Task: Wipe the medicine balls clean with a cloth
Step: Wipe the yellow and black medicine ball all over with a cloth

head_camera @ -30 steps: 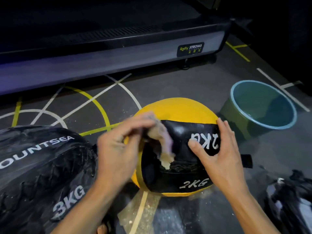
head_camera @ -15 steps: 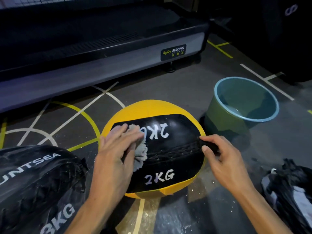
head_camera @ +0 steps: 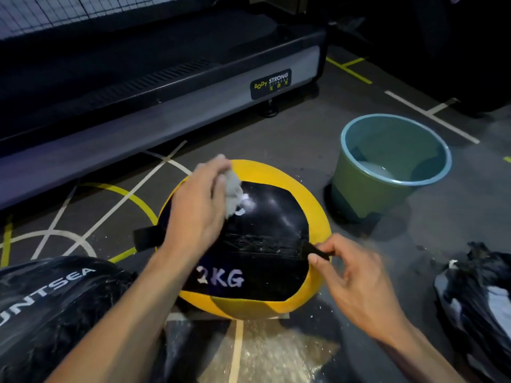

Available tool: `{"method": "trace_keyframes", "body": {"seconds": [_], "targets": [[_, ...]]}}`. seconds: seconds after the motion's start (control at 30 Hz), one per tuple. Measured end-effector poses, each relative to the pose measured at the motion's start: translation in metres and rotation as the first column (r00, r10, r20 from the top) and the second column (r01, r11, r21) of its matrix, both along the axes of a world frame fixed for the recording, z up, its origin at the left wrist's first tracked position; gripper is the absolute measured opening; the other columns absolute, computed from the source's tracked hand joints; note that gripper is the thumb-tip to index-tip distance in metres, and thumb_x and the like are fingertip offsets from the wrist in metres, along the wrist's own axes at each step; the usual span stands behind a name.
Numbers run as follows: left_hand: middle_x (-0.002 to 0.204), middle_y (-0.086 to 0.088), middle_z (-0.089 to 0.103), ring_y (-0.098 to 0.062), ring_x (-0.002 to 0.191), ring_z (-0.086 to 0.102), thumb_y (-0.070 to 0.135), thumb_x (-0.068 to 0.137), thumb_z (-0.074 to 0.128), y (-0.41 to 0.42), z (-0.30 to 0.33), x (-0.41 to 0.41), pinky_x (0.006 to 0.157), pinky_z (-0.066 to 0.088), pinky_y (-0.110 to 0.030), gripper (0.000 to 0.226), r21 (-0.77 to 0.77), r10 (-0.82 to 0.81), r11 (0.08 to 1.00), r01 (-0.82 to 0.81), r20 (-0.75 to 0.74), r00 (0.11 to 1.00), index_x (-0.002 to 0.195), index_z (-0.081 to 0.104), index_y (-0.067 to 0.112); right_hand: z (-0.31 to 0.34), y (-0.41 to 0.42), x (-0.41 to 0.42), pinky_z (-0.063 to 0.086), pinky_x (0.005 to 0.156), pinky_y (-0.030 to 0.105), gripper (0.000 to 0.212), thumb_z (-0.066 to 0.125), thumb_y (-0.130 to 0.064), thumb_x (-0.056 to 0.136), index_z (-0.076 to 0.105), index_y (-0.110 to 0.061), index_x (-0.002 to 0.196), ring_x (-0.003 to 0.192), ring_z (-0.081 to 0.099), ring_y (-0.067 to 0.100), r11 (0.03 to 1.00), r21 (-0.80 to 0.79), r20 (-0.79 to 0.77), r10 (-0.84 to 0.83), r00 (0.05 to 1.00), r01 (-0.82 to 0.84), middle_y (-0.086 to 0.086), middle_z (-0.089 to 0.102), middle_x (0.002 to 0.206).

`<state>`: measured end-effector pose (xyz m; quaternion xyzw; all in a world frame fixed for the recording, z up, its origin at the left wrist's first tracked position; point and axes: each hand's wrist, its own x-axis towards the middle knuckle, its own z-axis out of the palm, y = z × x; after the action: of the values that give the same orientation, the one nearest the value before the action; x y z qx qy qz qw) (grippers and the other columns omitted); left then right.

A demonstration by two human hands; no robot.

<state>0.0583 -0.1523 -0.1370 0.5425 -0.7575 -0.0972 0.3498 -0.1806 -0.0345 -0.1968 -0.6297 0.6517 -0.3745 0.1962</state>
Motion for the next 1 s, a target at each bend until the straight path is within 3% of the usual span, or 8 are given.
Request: {"method": "trace_keyframes", "body": {"seconds": [0.2,0.3,0.37,0.5,0.63,0.77,0.9,1.0], "targets": [[0.109,0.001,0.066,-0.014,0.099,0.060,0.005,0.089,0.062,0.023,-0.005,-0.043,0.097,0.050,-0.037,0.029,0.169,-0.750,0.653,0.739,0.280,0.599,0.113,0.068,0.019,-0.015,0.004,0.013,0.045,0.069,0.017,0.010,0.072,-0.026,0.087,0.064,-0.022,0.082,0.079,0.061,-0.002,0.993,-0.117,0.081,-0.010,0.997,0.020,-0.018,0.062,0.084],[0.093,-0.005,0.064,-0.018,0.075,0.060,0.026,0.098,0.053,-0.025,-0.003,-0.030,0.069,0.053,-0.035,0.015,0.052,-0.395,0.918,0.392,0.049,0.917,0.100,0.067,0.022,-0.014,0.001,0.022,0.053,0.075,0.025,0.005,0.071,-0.024,0.089,0.071,-0.020,0.088,0.088,0.067,0.004,0.986,-0.161,0.130,-0.016,0.991,0.036,-0.014,0.069,0.095],[0.092,-0.006,0.065,-0.018,0.080,0.059,0.013,0.094,0.053,-0.016,0.006,-0.044,0.077,0.053,-0.039,0.020,0.132,-0.388,0.917,0.376,0.086,0.918,0.107,0.068,0.011,-0.015,0.000,0.025,0.055,0.069,0.032,0.001,0.070,-0.023,0.090,0.069,-0.023,0.090,0.084,0.067,0.007,0.986,-0.160,0.124,-0.019,0.992,0.039,-0.015,0.068,0.095],[0.103,0.001,0.070,-0.016,0.094,0.066,0.017,0.094,0.056,0.009,0.013,-0.056,0.093,0.052,-0.033,0.020,0.257,-0.789,0.598,0.759,0.353,0.502,0.109,0.070,0.013,-0.022,0.009,0.017,0.050,0.070,0.024,0.010,0.077,-0.016,0.090,0.068,-0.021,0.088,0.083,0.063,0.003,0.990,-0.119,0.165,-0.057,0.985,0.077,-0.017,0.065,0.092],[0.092,-0.002,0.063,-0.003,0.073,0.057,0.019,0.104,0.048,-0.030,0.017,-0.049,0.068,0.048,-0.014,0.024,0.150,-0.376,0.922,0.356,0.132,0.917,0.117,0.067,0.015,-0.017,0.008,0.024,0.051,0.078,0.021,0.004,0.075,-0.017,0.093,0.072,-0.020,0.092,0.091,0.067,0.003,0.986,-0.101,0.228,-0.105,0.968,0.131,-0.016,0.070,0.097],[0.123,0.000,0.070,-0.019,0.119,0.059,0.016,0.099,0.052,-0.012,0.008,-0.050,0.107,0.045,-0.041,0.028,0.281,-0.697,0.715,0.640,0.353,0.624,0.122,0.068,0.013,-0.017,-0.010,0.014,0.045,0.070,0.017,0.014,0.078,-0.023,0.089,0.068,-0.030,0.082,0.079,0.064,0.003,0.978,0.012,0.315,-0.201,0.928,0.208,-0.017,0.067,0.080],[0.121,0.001,0.063,-0.028,0.118,0.056,0.020,0.107,0.050,-0.023,0.012,-0.038,0.102,0.046,-0.040,0.021,0.108,-0.400,0.916,0.385,0.288,0.870,0.124,0.060,0.013,-0.004,-0.019,0.018,0.047,0.074,0.022,0.014,0.077,-0.029,0.089,0.071,-0.027,0.076,0.079,0.065,0.002,0.976,0.131,0.525,-0.218,0.823,0.175,-0.018,0.070,0.081],[0.136,-0.006,0.061,-0.029,0.132,0.052,0.012,0.102,0.056,0.017,-0.011,-0.044,0.116,0.039,-0.049,0.034,0.113,-0.490,0.866,0.487,0.382,0.783,0.134,0.059,0.003,0.012,-0.042,0.019,0.046,0.068,0.026,0.017,0.077,-0.033,0.088,0.074,-0.022,0.075,0.068,0.061,0.002,0.971,0.203,0.592,-0.222,0.775,0.124,-0.014,0.070,0.073]]}}
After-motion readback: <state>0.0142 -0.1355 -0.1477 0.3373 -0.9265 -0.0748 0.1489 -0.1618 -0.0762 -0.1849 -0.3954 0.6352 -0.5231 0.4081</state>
